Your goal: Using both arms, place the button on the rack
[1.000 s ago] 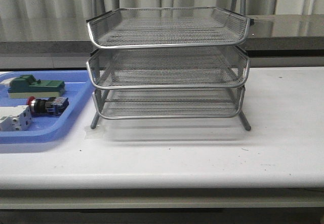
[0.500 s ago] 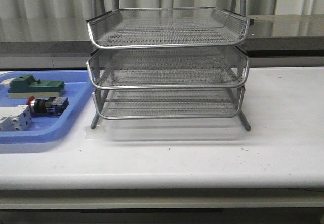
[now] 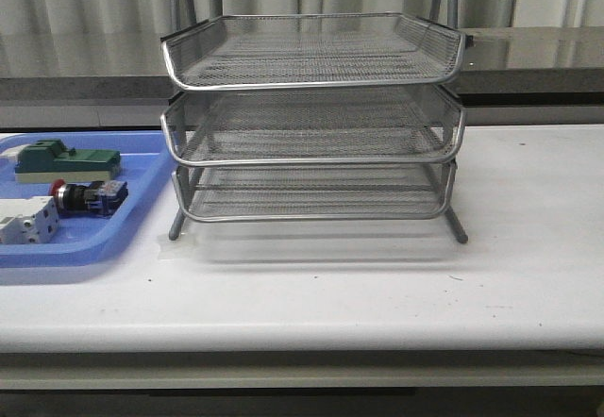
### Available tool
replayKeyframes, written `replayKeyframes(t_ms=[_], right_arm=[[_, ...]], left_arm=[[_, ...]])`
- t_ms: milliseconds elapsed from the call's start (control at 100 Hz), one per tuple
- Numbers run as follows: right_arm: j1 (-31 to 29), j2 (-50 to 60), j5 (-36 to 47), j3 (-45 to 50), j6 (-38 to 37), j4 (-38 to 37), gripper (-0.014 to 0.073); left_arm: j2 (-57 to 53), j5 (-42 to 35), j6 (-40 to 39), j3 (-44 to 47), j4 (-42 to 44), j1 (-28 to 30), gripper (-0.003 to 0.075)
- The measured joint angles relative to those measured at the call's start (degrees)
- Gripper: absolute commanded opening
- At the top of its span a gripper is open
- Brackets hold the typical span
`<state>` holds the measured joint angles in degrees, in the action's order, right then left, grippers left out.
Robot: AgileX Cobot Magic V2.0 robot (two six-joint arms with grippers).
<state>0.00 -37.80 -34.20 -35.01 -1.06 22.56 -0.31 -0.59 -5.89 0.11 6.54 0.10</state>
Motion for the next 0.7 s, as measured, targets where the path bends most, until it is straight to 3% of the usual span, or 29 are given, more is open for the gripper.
replayKeyframes(t_ms=[230,450,500,700], right_arm=[[0.0,-5.0,0.8,0.0,0.0,9.5,-0.0017],[0.1,-12.8,2.0,0.0,1.1,17.0,0.0312],[0.1,-14.6,2.7,0.0,2.3,19.2,0.0351],[0.1,-22.9,4.2,0.0,15.5,33.3,0.0358]], left_arm=[[0.0,0.0,0.0,0.0,0.0,0.0,-0.0020],[0.0,0.0,0.0,0.0,0.0,0.0,-0.0020],[0.0,0.0,0.0,0.0,0.0,0.0,-0.0020],[0.0,0.0,0.0,0.0,0.0,0.0,-0.0020]])
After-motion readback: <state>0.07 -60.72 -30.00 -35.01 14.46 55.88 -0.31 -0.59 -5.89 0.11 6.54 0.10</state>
